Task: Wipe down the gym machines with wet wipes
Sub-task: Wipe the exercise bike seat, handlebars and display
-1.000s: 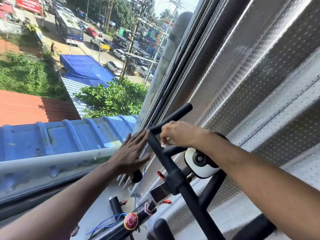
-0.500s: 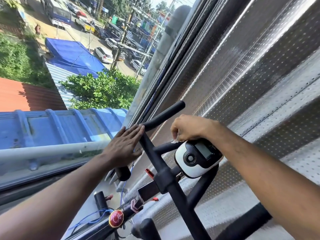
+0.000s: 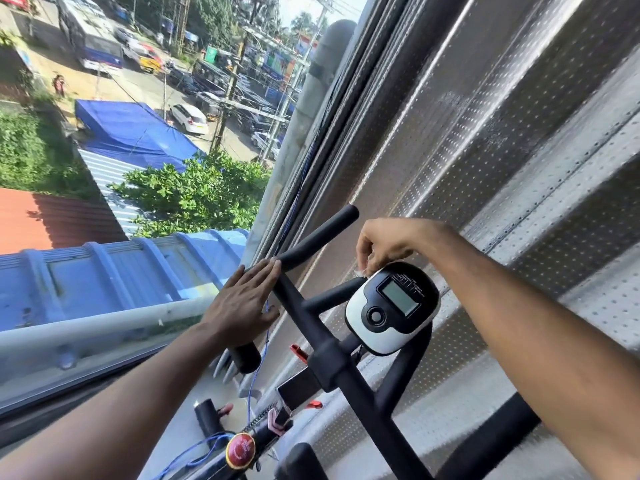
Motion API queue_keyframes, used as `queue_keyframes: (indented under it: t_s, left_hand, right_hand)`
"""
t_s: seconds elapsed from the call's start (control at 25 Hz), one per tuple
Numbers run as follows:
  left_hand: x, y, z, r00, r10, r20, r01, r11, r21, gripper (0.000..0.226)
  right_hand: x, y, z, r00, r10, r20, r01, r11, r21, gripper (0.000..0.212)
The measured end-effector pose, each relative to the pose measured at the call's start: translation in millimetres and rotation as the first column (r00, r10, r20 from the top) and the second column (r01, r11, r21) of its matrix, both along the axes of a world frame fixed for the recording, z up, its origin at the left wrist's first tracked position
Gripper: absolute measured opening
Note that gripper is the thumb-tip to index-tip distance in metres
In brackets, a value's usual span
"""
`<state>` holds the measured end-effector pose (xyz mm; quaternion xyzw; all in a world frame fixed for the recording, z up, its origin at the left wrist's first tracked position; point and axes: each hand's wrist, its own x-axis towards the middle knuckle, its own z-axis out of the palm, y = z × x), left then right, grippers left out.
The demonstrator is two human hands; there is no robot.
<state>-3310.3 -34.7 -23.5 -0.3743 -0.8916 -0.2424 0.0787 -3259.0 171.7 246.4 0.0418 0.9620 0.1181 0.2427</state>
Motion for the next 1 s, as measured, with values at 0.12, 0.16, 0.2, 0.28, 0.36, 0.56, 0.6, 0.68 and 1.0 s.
queue_keyframes:
  t_s: [0.12,0.16,0.2,0.28,0.36,0.56,0.6,0.68,1.0]
  left_hand:
    - [4,1,1,0.998,0.054,0.037,-0.058,0.991,0.117,0.091]
    - [6,-1,0,0.991,0.089,0.100,-0.107,0.976,0.191,0.088]
    - [10,-4,-2,0.976,0.109,0.186,-0.157,0.951,0.267,0.086]
    - [23,-17,-16,0.940,0.072,0.332,-0.195,0.915,0.354,0.082]
    - [36,-39,-34,0.934,-0.007,0.357,-0.141,0.911,0.387,0.072]
    - [32,-81,-41,0.929,-0.125,0.349,0.022,0.958,0.286,0.059]
    - [25,-87,-36,0.933,-0.135,0.333,0.052,0.968,0.247,0.057]
    - [6,-101,-31,0.955,-0.155,0.252,0.112,0.978,0.175,0.056]
    - [-89,-86,18,0.916,-0.374,-0.145,0.357,0.925,-0.132,0.055]
  right_hand:
    - [4,-9,-10,0.999,0.009,-0.037,-0.011,0.999,-0.049,0.008]
    - [7,-17,-23,0.997,0.048,-0.065,-0.052,0.997,-0.062,0.009]
    - [11,-25,-38,0.991,0.096,-0.092,-0.103,0.992,-0.074,0.011]
    - [16,-42,-76,0.972,0.186,-0.147,-0.204,0.971,-0.122,0.015]
    - [12,-55,-111,0.949,0.216,-0.228,-0.257,0.952,-0.168,0.015]
    - [3,-67,-159,0.797,0.185,-0.575,-0.341,0.924,-0.175,0.009]
    - [6,-67,-163,0.771,0.125,-0.624,-0.338,0.911,-0.236,0.007]
    - [20,-67,-165,0.712,-0.080,-0.698,-0.332,0.838,-0.434,0.008]
    - [110,-118,-201,0.712,-0.253,-0.655,-0.303,0.731,-0.611,0.009]
